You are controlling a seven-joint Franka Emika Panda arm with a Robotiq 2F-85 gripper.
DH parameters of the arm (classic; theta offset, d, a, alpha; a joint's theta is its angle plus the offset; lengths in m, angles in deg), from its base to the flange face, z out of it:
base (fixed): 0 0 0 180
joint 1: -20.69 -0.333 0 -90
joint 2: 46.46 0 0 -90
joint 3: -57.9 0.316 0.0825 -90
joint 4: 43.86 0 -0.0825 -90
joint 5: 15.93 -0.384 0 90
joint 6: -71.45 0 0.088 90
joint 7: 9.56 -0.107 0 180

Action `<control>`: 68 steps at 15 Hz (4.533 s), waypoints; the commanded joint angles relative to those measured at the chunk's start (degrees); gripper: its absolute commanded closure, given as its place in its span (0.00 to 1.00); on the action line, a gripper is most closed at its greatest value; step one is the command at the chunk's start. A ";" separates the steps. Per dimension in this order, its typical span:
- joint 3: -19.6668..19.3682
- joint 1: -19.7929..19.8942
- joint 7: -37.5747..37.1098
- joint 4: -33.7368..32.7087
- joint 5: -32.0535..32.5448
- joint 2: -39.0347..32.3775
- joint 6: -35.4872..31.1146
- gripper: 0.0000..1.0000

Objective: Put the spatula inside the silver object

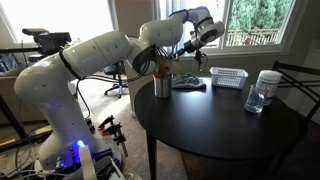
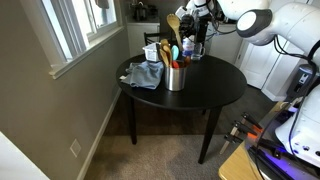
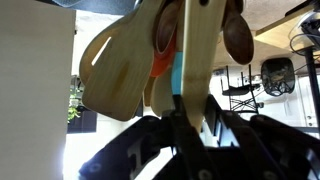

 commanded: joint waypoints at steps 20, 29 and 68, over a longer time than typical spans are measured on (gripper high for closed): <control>-0.09 0.02 -7.96 0.87 -4.33 -4.79 6.19 0.90; 1.82 -1.13 -8.62 0.21 -6.43 -4.74 -5.35 0.90; 2.26 1.87 -14.57 0.12 -13.22 -4.55 0.06 0.17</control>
